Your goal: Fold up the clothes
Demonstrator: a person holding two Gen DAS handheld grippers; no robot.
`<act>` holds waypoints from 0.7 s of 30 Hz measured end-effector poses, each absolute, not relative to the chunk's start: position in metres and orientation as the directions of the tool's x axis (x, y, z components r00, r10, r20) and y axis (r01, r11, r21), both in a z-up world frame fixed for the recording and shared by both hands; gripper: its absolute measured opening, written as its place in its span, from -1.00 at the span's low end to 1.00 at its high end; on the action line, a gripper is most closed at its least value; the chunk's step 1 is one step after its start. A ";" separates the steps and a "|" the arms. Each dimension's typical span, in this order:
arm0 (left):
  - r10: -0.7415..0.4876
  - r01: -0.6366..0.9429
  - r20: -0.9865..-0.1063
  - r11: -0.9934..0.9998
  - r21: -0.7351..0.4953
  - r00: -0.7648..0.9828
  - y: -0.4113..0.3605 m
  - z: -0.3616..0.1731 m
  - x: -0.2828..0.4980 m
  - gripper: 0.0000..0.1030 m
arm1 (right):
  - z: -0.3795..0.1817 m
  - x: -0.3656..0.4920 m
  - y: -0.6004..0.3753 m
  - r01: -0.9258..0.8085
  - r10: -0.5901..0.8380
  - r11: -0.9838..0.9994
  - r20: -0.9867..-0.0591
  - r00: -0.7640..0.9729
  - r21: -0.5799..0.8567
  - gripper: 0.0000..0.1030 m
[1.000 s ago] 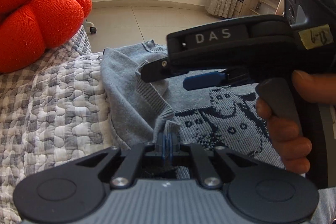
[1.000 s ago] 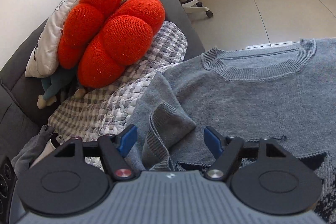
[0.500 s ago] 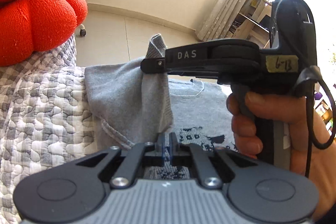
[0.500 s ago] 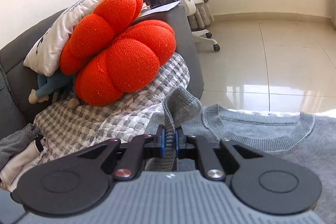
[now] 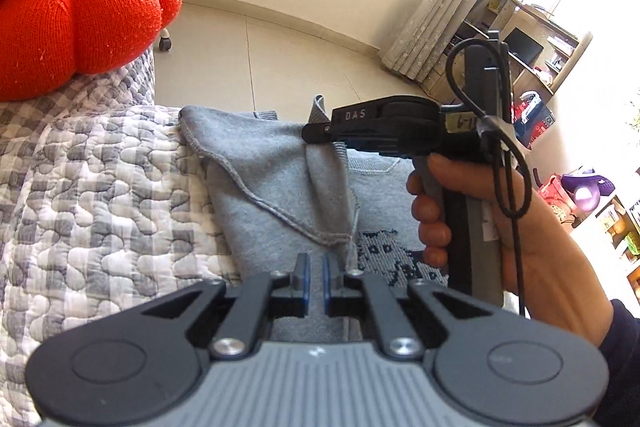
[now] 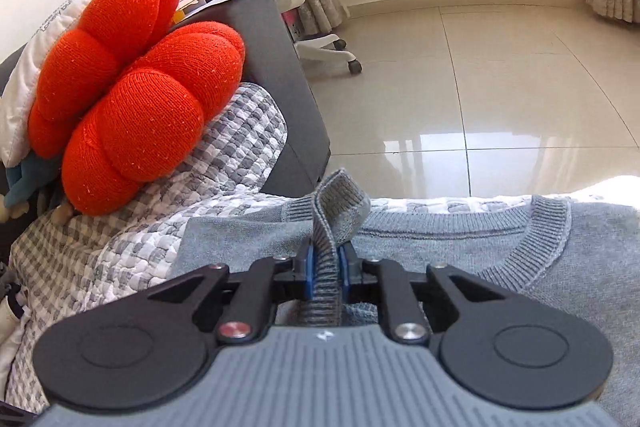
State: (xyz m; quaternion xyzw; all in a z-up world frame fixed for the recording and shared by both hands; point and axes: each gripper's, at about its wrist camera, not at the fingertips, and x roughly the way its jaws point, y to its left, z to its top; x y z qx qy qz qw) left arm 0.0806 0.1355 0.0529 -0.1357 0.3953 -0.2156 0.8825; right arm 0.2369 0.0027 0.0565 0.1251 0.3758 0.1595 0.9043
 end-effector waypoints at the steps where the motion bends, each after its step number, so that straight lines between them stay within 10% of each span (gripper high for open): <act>1: -0.495 0.281 -0.638 0.866 -0.412 0.589 0.135 0.053 0.080 -0.90 | 0.063 0.227 -0.003 -0.178 0.370 0.920 -0.629 0.683 0.349 -0.31; 3: -0.499 0.289 -0.637 0.865 -0.411 0.587 0.133 0.056 0.076 -0.86 | 0.077 0.206 -0.011 -0.174 0.348 0.930 -0.620 0.703 0.325 0.07; 21: -0.372 0.120 -0.741 0.921 -0.371 0.559 0.143 0.031 0.077 -0.75 | 0.097 -0.122 0.076 -0.518 0.565 0.806 -0.629 0.534 0.285 0.07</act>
